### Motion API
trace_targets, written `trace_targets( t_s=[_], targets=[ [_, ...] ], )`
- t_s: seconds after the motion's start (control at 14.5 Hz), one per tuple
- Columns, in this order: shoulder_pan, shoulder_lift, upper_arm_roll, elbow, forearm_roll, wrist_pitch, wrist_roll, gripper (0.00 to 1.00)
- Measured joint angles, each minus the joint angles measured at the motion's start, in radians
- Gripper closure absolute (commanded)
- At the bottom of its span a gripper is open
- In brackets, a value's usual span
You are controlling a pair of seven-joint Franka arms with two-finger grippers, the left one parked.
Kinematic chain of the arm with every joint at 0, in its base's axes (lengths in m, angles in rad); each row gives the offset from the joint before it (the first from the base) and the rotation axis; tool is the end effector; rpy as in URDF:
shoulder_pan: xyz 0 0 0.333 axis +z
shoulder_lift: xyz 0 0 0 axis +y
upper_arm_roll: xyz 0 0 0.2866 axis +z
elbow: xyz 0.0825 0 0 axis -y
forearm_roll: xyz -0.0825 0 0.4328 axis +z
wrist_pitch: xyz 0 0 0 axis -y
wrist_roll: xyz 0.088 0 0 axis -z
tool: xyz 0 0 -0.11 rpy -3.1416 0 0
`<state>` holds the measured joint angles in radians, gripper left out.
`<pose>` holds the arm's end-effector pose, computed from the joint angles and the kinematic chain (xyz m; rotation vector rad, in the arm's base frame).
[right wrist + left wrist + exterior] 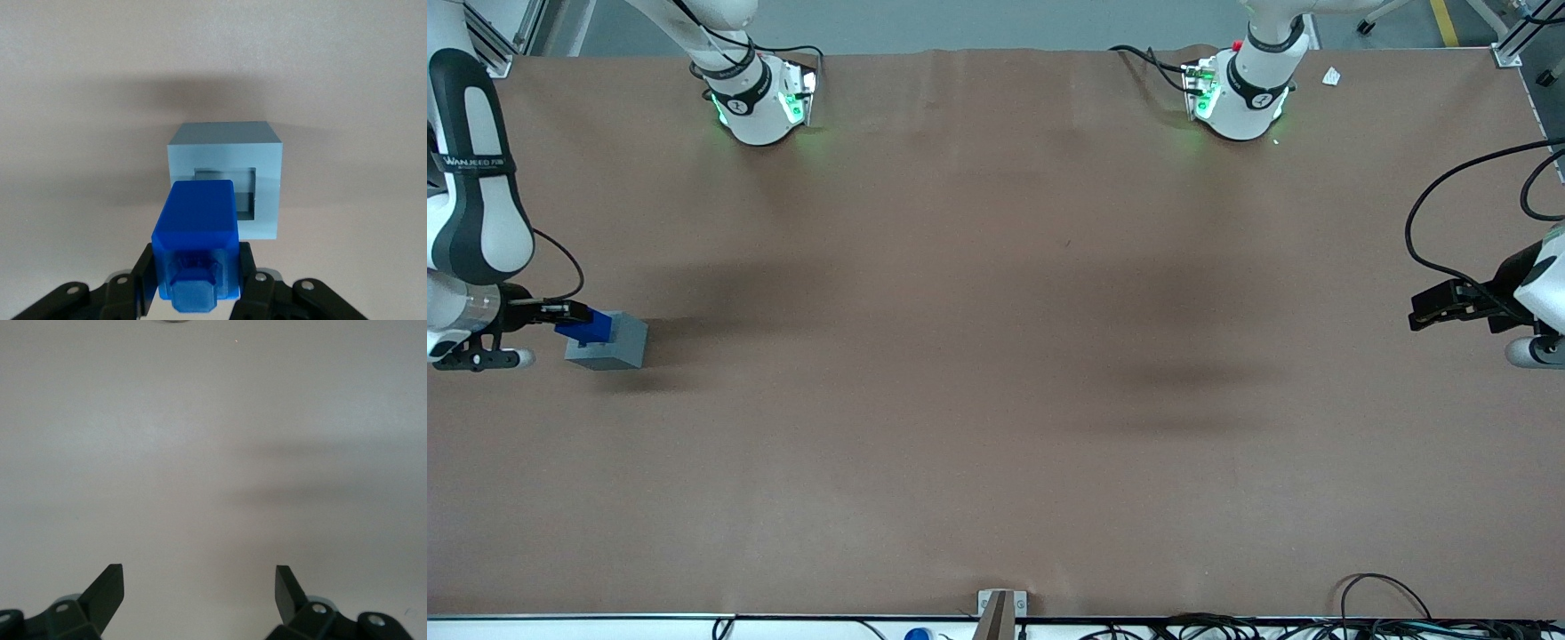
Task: Insert blue part into gray base with right arm
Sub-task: 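Lower the blue block into the gray base's square opening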
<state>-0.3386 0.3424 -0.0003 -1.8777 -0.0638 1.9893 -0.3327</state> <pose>0.5920 -0.2130 0.2522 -3.0957 -0.0410 0.3670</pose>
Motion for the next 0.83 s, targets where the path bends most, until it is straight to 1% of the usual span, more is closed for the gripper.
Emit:
trace_targets(
  t_s=[0.83],
  targets=[
    [-0.021,0.038,0.000,0.028,-0.002,-0.001,-0.006,0.97]
  ],
)
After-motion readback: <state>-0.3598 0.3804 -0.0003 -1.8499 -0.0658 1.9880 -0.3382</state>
